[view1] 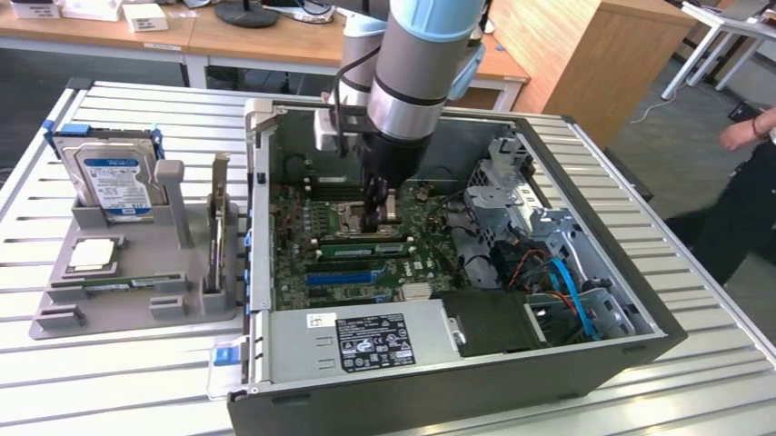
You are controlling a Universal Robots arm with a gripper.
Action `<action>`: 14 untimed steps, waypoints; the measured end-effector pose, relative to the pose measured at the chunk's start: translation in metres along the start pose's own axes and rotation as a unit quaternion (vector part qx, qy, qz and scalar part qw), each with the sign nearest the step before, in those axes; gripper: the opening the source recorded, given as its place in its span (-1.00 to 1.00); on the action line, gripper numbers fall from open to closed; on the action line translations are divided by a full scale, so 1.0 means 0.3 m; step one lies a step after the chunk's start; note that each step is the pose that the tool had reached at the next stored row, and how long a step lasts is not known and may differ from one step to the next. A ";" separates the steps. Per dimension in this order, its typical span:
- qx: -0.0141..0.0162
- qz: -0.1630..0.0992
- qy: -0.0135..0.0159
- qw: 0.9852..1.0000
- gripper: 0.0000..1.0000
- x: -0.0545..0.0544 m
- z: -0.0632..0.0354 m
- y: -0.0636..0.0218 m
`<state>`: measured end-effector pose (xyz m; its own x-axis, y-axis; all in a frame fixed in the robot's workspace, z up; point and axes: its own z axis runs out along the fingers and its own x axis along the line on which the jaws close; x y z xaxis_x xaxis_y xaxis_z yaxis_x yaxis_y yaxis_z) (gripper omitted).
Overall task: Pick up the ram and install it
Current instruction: 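Press down the ram until it locks into place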
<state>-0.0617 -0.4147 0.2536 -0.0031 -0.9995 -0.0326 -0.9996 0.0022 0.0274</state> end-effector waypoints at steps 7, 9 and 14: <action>0.000 0.000 0.000 1.000 -0.79 0.000 -0.001 -0.045; 0.000 0.000 0.000 1.000 -0.79 0.000 -0.001 -0.045; 0.000 0.000 0.000 1.000 -0.79 -0.001 -0.006 -0.045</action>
<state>-0.0482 -0.4147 0.2551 -0.0031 -0.9995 -0.0326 -0.9996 0.0022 0.0275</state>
